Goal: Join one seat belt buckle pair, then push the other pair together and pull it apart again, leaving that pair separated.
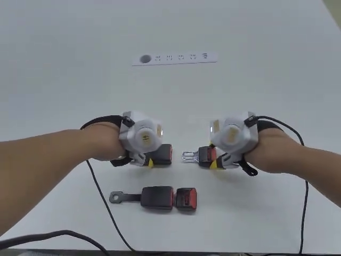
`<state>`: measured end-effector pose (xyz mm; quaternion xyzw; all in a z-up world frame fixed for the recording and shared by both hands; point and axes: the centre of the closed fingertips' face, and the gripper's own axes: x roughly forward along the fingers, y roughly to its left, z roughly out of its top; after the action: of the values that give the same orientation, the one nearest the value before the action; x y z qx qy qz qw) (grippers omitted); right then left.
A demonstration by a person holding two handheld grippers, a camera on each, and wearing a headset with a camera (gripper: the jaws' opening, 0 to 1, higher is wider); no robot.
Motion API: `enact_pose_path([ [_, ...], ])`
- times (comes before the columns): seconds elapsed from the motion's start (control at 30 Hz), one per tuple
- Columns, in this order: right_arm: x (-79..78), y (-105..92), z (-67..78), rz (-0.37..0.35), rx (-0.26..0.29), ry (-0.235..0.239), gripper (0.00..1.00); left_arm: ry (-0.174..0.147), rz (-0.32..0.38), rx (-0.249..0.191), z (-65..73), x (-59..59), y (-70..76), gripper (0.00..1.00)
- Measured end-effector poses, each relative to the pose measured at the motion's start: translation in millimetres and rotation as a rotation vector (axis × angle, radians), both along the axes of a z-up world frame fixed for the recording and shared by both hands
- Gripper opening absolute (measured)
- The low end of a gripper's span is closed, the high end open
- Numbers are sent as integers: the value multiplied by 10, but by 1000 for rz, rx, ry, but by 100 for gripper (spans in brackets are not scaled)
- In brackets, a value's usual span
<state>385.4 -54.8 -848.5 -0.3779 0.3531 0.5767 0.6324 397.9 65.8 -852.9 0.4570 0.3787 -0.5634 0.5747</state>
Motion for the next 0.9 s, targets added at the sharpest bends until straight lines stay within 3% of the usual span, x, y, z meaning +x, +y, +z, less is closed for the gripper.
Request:
enact_pose_path([
  [0.5, 68, 223, -2, 26, -33, -9, 31, -7, 6, 5, -5, 3, 7, 32],
  [0.9, 55, 344, 29, 23, 1, -15, 31, -12, 0, 10, -2, -6, 4, 32],
])
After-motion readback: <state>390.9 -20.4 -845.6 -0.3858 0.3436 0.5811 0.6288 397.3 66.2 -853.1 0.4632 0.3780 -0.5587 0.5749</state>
